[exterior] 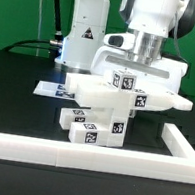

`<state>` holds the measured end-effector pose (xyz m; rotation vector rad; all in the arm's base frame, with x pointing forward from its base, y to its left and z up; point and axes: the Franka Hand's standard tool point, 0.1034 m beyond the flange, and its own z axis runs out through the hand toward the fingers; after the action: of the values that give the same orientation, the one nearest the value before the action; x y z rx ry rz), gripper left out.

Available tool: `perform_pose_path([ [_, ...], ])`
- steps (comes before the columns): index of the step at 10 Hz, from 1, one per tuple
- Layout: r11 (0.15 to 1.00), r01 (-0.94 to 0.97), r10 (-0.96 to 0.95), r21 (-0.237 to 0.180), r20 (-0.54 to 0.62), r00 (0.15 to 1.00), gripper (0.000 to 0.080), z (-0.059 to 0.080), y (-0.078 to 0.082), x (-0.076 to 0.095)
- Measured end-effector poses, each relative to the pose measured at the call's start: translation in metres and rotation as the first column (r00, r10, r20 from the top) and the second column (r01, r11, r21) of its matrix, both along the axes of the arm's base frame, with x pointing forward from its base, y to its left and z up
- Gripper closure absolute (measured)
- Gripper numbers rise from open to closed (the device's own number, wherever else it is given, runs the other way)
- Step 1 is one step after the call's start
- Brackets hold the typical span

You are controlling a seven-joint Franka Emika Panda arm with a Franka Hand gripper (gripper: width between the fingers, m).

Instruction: Assemble chair

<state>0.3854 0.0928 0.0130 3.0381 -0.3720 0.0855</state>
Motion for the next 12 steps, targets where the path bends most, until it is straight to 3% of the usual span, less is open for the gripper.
perform_pose_path([
  [2, 1.000, -0.002, 0.002, -0.002, -0.002, 1.000, 0.0151, -0.0016, 0.0002, 0.0001],
  [4, 1.000, -0.006, 0.006, -0.003, -0.002, 1.000, 0.0414, -0.0016, 0.0015, -0.0001],
  [5, 1.000, -0.006, 0.006, -0.002, -0.001, 1.000, 0.0414, -0.0014, 0.0017, 0.0001],
  [6, 1.000, -0.006, 0.006, -0.002, -0.001, 1.000, 0.0507, -0.0014, 0.0016, 0.0001],
  [12, 1.000, -0.006, 0.006, 0.000, -0.001, 1.000, 0.0505, -0.0002, 0.0022, -0.0001],
])
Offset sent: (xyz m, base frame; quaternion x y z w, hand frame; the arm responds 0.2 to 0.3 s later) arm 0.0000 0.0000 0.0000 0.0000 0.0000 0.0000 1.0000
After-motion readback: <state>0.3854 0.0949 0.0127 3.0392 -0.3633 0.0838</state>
